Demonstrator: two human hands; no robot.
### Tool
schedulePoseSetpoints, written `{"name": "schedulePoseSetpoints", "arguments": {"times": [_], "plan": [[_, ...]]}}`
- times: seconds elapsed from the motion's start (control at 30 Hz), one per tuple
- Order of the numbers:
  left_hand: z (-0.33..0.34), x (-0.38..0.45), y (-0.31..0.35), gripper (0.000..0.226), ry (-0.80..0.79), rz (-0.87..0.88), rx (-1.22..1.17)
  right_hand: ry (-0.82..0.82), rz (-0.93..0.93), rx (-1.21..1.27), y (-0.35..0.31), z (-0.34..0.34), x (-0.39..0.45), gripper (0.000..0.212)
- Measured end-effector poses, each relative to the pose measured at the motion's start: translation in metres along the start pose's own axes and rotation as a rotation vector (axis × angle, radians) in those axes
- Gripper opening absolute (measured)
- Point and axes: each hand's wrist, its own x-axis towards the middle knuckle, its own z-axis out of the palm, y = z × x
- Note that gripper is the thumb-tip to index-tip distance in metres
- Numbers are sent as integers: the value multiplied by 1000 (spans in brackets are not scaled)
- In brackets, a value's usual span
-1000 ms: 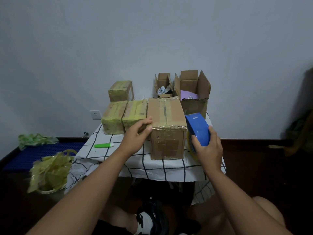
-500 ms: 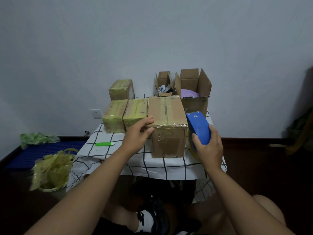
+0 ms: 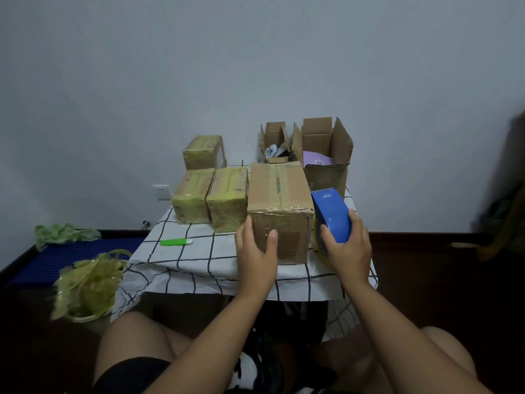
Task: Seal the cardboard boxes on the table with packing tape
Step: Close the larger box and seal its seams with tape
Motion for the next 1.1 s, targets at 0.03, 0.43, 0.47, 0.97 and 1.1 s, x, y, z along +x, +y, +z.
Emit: {"name": "schedulePoseSetpoints", "arguments": {"times": [0.03, 0.43, 0.47, 0.97, 1.1], "plan": [[1, 0, 1, 65, -1, 1, 15, 2, 1, 2, 0, 0, 0, 68], [0, 37, 12, 9, 268, 35, 80, 18, 9, 15, 4, 2, 1, 68], [-2, 40, 11, 10, 266, 51, 106, 18, 7, 12, 4, 3, 1, 68], [-19, 42, 12, 20, 176, 166, 101, 13, -12, 2, 4, 2, 0, 68], [-24, 55, 10, 9, 140, 269, 192, 18, -16, 2, 4, 2, 0, 68]]}}
